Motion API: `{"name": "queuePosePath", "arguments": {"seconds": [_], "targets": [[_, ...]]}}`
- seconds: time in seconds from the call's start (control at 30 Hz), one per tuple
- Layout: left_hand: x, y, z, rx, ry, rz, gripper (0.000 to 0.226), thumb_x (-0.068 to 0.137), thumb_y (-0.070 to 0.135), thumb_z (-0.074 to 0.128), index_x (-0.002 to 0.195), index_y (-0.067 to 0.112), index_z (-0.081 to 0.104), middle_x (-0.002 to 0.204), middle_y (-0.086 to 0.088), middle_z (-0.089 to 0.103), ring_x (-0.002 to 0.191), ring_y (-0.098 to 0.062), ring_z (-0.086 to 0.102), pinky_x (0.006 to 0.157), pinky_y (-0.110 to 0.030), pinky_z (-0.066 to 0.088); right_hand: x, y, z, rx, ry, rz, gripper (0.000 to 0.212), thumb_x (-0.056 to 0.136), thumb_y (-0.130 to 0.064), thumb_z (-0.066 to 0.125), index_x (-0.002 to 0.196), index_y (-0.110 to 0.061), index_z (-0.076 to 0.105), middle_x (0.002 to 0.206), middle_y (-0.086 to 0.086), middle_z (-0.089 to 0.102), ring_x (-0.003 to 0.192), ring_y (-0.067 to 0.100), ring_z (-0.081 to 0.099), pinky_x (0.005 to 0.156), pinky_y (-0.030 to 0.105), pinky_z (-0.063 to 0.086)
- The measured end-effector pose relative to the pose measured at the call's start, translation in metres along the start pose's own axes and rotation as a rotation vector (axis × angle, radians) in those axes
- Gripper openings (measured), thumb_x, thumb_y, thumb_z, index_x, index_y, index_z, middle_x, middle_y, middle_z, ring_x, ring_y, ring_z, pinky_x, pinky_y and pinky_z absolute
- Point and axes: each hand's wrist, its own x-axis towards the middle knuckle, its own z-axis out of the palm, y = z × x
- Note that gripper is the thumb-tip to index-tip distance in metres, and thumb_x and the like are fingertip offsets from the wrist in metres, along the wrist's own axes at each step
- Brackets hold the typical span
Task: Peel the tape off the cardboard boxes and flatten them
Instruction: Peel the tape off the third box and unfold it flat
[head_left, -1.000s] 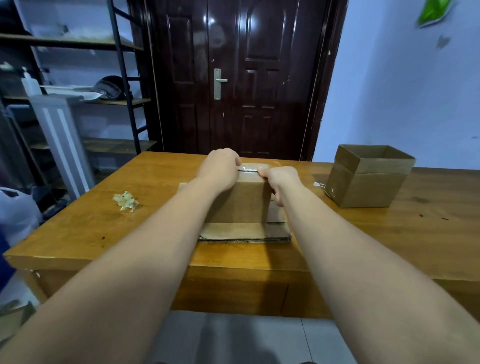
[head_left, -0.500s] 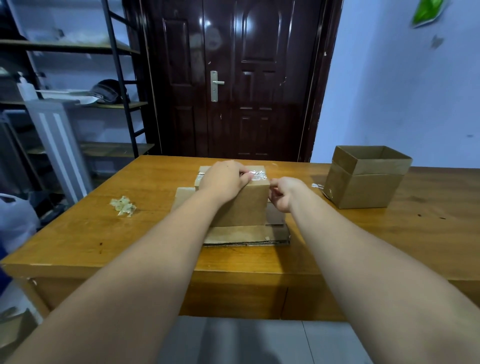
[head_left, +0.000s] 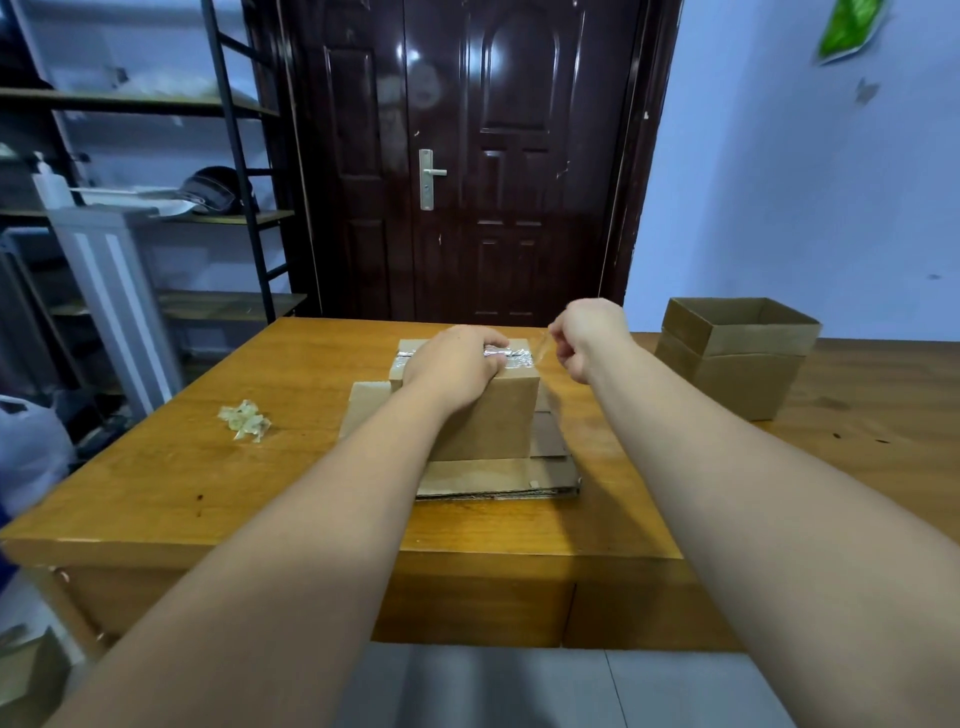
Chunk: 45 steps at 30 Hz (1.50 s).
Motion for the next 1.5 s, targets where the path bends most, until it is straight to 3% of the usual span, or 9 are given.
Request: {"name": "queuePosePath", "arguments": {"seconds": [0.23,0.4,0.6,0.7,1.0,1.1,1.23,1.37,1.5], "targets": [[-0.001,0.012,0.002,0.012,-0.038,-0.016,0.034,0.092,0.013,0.048,0.092,0.039,0.07,0.102,0.005,0.065,0.102,-0.026,0.061,0.086,-0.04,0.053,-0.005,0.002,0.012,-0.164,0.033,-0.293,0.032,0.076,0.004,0.065,0.079,-0.025,0.052,0.099,0.011,0.065,0.09,0.027,0.062,0.085,0.043,0.056],[0.002,0.021,0.002,-0.091,-0.003,-0.17,0.024,0.084,0.049,0.055,0.073,0.029,0.064,0.072,0.005,0.059,0.076,-0.02,0.057,0.063,-0.029,0.044,-0.014,0.0,0.015,-0.352,-0.099,-0.508,0.03,0.076,0.002,0.069,0.086,-0.024,0.057,0.087,0.001,0.06,0.087,0.022,0.063,0.075,0.035,0.057],[0.017,0.019,0.004,-0.188,0.044,-0.363,0.02,0.082,0.036,0.062,0.089,0.02,0.071,0.087,-0.003,0.067,0.085,-0.025,0.062,0.064,-0.03,0.046,-0.017,0.004,0.01,-0.448,-0.11,-0.669,0.015,0.086,-0.011,0.064,0.095,-0.022,0.06,0.09,-0.003,0.059,0.083,0.011,0.056,0.076,0.025,0.048],[0.022,0.016,0.005,-0.209,0.075,-0.403,0.02,0.084,0.033,0.06,0.084,0.017,0.071,0.08,-0.003,0.067,0.082,-0.025,0.064,0.062,-0.028,0.045,-0.012,0.018,0.009,-0.374,0.009,-0.577,0.025,0.094,-0.014,0.054,0.118,-0.019,0.057,0.11,0.001,0.059,0.099,0.012,0.055,0.089,0.028,0.047],[0.02,0.011,0.004,-0.177,0.173,-0.392,0.027,0.095,0.024,0.047,0.107,0.014,0.069,0.106,-0.007,0.069,0.1,-0.03,0.062,0.071,-0.031,0.044,-0.022,0.06,0.007,-0.327,-0.276,-0.408,0.038,0.103,-0.02,0.039,0.138,-0.014,0.052,0.156,0.005,0.031,0.143,0.016,0.026,0.106,0.021,0.019],[0.023,0.008,-0.003,-0.357,0.141,-0.386,0.028,0.094,0.016,0.047,0.111,0.003,0.065,0.109,-0.015,0.067,0.103,-0.033,0.062,0.087,-0.038,0.051,-0.025,0.063,0.013,-0.318,-0.236,-0.409,0.038,0.103,-0.018,0.035,0.136,-0.014,0.054,0.156,0.005,0.03,0.143,0.017,0.027,0.105,0.022,0.02],[0.018,0.009,-0.021,-0.874,0.079,-0.513,0.016,0.101,0.015,0.04,0.095,0.009,0.053,0.1,-0.005,0.07,0.077,-0.009,0.062,0.061,-0.015,0.04,-0.028,0.057,0.022,-0.357,-0.155,-0.369,0.039,0.099,-0.01,0.035,0.128,-0.017,0.061,0.155,0.004,0.033,0.141,0.02,0.031,0.11,0.026,0.024],[0.006,0.002,-0.036,-1.167,0.162,-0.561,0.015,0.101,0.018,0.04,0.111,0.011,0.049,0.072,-0.003,0.059,0.059,-0.007,0.051,0.067,-0.019,0.043,-0.031,0.052,0.027,-0.477,-0.081,-0.354,0.044,0.094,-0.008,0.036,0.12,-0.027,0.066,0.149,0.002,0.044,0.133,0.023,0.043,0.109,0.035,0.036],[-0.002,-0.019,-0.038,-0.735,0.201,-0.366,0.038,0.093,0.023,0.055,0.129,0.02,0.044,0.126,-0.002,0.044,0.078,-0.007,0.05,0.09,-0.036,0.052,-0.038,0.056,0.03,-0.611,-0.018,-0.421,0.047,0.094,-0.006,0.036,0.122,-0.031,0.064,0.154,-0.001,0.035,0.137,0.021,0.036,0.108,0.04,0.036]]}}
